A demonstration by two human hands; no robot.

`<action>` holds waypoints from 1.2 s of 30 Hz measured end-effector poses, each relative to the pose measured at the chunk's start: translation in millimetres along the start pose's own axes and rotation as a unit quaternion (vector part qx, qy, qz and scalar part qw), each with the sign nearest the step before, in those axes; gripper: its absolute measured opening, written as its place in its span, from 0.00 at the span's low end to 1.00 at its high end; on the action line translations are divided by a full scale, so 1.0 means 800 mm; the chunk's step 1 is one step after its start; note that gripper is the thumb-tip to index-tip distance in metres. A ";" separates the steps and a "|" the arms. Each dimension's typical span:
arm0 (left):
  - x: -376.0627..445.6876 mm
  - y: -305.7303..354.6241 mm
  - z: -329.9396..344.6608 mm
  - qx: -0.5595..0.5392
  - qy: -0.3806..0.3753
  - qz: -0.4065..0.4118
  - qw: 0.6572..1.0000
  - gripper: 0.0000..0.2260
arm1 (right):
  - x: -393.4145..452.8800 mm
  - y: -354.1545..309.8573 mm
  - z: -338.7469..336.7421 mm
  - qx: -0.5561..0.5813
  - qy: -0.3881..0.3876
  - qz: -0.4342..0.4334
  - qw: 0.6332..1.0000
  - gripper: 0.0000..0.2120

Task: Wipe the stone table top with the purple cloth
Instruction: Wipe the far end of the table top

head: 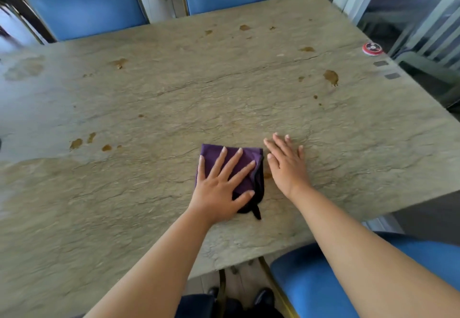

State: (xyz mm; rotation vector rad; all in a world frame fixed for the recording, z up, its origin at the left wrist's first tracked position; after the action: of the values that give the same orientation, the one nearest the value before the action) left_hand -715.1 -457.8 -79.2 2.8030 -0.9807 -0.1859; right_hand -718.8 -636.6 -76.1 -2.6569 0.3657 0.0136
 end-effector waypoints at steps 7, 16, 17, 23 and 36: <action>-0.060 -0.086 -0.037 -0.137 0.121 -0.197 0.963 0.27 | -0.069 -0.118 0.021 -0.055 0.105 -0.079 0.990 0.22; -0.086 -0.126 -0.018 -0.103 0.109 -0.195 0.969 0.31 | 0.019 -0.057 0.040 -0.193 0.003 0.061 0.979 0.36; -0.086 -0.127 -0.019 -0.114 0.117 -0.193 0.968 0.31 | 0.022 -0.064 0.042 -0.190 -0.003 0.082 0.978 0.36; -0.086 -0.135 -0.026 -0.215 0.159 -0.203 0.942 0.30 | -0.114 -0.187 0.107 -0.191 -0.051 -0.143 0.970 0.34; -0.081 -0.111 -0.016 -0.086 0.053 -0.212 0.972 0.33 | -0.092 -0.027 0.030 -0.180 -0.030 0.157 0.970 0.34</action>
State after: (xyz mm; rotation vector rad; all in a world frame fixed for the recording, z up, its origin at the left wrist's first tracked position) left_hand -709.7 -347.2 -80.1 2.7856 -0.3141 -0.1604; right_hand -782.7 -588.8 -83.2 -2.9116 0.8308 0.2848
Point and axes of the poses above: each hand's wrist, its own x-axis towards the middle knuckle, its own z-axis out of the palm, y = z × x, the point moved 5 cm from there along x, towards the middle knuckle, and after that the axes turned 3 degrees about y, right-handed, at the moved point
